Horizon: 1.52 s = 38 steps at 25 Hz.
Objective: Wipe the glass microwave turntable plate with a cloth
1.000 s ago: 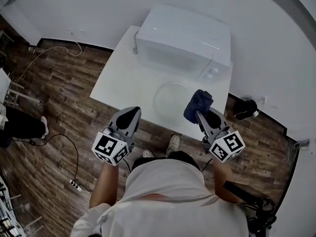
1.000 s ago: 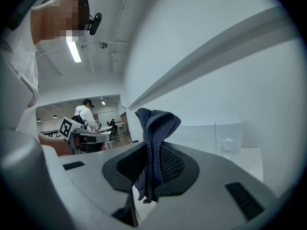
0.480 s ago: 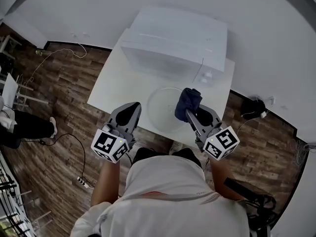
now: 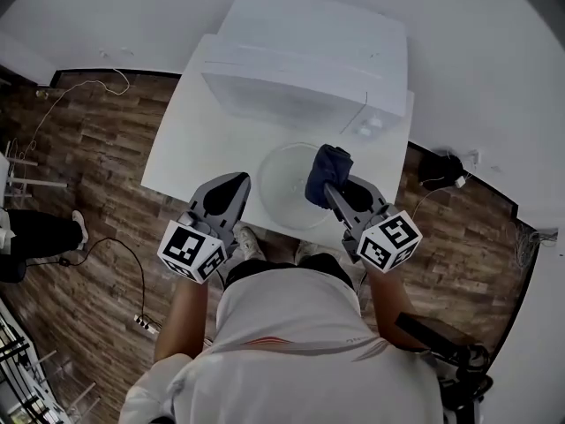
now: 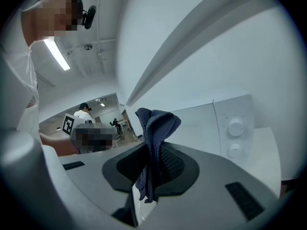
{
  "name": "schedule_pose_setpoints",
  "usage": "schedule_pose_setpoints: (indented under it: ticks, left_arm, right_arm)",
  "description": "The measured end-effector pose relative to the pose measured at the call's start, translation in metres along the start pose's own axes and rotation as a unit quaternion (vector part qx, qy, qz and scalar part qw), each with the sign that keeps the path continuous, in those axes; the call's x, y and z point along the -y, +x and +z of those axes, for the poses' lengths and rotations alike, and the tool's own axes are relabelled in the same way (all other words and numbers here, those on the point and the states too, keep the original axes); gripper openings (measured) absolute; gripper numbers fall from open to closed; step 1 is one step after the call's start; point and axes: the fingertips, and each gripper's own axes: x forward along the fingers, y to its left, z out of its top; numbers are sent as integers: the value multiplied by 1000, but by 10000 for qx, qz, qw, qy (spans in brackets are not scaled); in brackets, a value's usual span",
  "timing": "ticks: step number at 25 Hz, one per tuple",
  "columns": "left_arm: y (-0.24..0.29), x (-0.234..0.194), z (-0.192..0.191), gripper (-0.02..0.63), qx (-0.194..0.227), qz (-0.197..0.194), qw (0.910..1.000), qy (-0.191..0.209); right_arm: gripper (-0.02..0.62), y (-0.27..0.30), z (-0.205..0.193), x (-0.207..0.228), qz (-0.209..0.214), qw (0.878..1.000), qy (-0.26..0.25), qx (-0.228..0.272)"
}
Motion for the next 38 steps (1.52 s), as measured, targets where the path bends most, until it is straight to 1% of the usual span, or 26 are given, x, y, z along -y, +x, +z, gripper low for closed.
schedule_pose_setpoints:
  ticks: [3, 5, 10, 13, 19, 23, 27, 30, 38]
  left_arm:
    - [-6, -20, -6, 11, -65, -6, 10000, -23]
    - [-13, -33, -13, 11, -117, 56, 9999, -92]
    - [-31, -58, -31, 11, -258, 244, 9989, -303]
    - [-38, -66, -40, 11, -306, 318, 9983, -382]
    - [-42, -76, -53, 11, -383, 397, 9971, -518]
    - [-41, -77, -60, 11, -448, 400, 9965, -575]
    - [-40, -73, -64, 11, -510, 376, 9963, -582]
    - [-39, -71, -65, 11, -533, 364, 9962, -579]
    - [-25, -56, -64, 11, -545, 207, 9968, -554]
  right_arm:
    - [61, 32, -22, -11, 132, 9990, 333, -279]
    - [61, 58, -42, -18, 267, 9966, 491, -605]
    - [61, 119, -90, -29, 465, 9858, 648, -1478]
    - [61, 143, -114, -26, 460, 9784, 754, -1868]
    - [61, 172, -159, -10, 278, 9593, 1068, -2598]
    - [61, 182, -179, 4, 146, 9514, 1263, -2806]
    - [61, 181, -189, 21, 6, 9448, 1415, -2957]
    - [61, 173, -189, 37, -161, 9431, 1590, -2916]
    - [63, 123, -179, 95, -735, 9358, 1862, -2902]
